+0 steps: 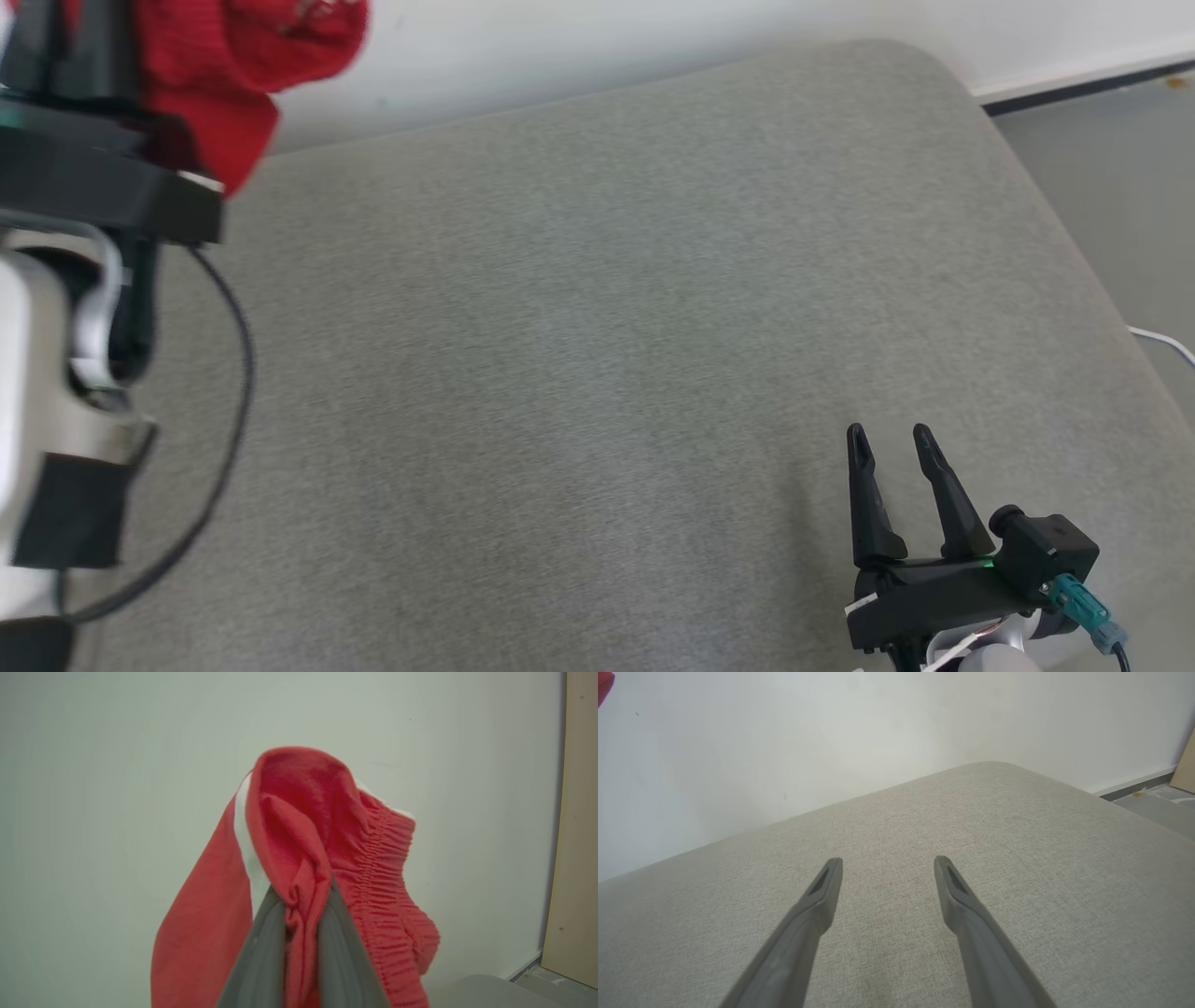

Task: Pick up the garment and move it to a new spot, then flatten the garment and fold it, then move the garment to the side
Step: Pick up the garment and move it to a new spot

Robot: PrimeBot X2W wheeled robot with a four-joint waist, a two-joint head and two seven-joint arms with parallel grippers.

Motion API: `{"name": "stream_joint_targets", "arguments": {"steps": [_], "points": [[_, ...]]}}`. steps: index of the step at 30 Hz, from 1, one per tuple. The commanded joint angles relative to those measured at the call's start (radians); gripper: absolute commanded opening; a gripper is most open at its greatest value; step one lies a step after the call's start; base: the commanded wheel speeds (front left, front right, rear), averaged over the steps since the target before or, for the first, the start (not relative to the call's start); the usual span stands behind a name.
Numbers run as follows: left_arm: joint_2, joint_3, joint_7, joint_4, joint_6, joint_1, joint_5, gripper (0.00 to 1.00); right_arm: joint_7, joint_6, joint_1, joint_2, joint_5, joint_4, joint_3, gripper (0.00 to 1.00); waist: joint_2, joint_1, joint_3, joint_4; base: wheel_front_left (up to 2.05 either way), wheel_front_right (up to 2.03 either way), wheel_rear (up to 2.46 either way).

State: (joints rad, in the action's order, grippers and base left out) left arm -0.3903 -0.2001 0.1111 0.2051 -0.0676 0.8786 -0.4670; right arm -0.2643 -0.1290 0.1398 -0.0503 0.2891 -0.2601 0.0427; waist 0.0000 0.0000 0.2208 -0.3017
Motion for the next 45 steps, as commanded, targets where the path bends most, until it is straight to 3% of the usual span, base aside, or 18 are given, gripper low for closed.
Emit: {"name": "stream_joint_targets", "arguments": {"steps": [1, 9, 17, 38, 39, 40, 45], "points": [[0.013, -0.006, 0.007, -0.004, 0.004, -0.019, -0.003, 0.00, -0.003, -0.003, -0.006, 0.000, 0.004, 0.001, 0.002, 1.00, 0.0000, 0.0000, 0.006, -0.035, 0.00, 0.00, 0.00], [0.118, -0.086, 0.044, -0.014, 0.019, -0.099, -0.004, 0.00, -0.003, -0.003, -0.012, 0.000, 0.001, 0.003, 0.001, 1.00, 0.0000, 0.0000, 0.004, -0.059, 0.00, 0.00, 0.00], [0.188, -0.184, 0.064, 0.014, 0.007, -0.199, 0.003, 0.00, -0.003, -0.003, -0.014, 0.000, -0.021, 0.006, -0.008, 1.00, 0.0000, 0.0000, 0.012, -0.029, 0.00, 0.00, 0.00], [0.248, -0.310, 0.132, 0.357, -0.037, -0.366, -0.003, 0.00, -0.003, -0.003, -0.004, 0.000, -0.033, 0.007, 0.028, 1.00, 0.0000, 0.0000, 0.000, -0.009, 0.00, 0.00, 0.00], [0.252, -0.311, 0.137, 0.366, -0.039, -0.361, 0.000, 0.05, -0.003, -0.003, -0.006, 0.000, -0.035, 0.007, 0.026, 1.00, 0.0000, 0.0000, -0.005, -0.006, 0.00, 0.00, 0.00], [0.256, -0.307, 0.140, 0.372, -0.032, -0.356, 0.003, 1.00, -0.003, -0.003, -0.008, 0.000, -0.038, 0.009, 0.025, 1.00, 0.0000, 0.0000, -0.008, -0.004, 0.00, 0.00, 0.00], [0.268, -0.286, 0.153, 0.350, -0.023, -0.345, 0.020, 1.00, -0.003, -0.003, -0.022, 0.000, -0.050, 0.014, 0.026, 1.00, 0.0000, 0.0000, -0.036, 0.018, 0.00, 0.00, 0.00]]}}
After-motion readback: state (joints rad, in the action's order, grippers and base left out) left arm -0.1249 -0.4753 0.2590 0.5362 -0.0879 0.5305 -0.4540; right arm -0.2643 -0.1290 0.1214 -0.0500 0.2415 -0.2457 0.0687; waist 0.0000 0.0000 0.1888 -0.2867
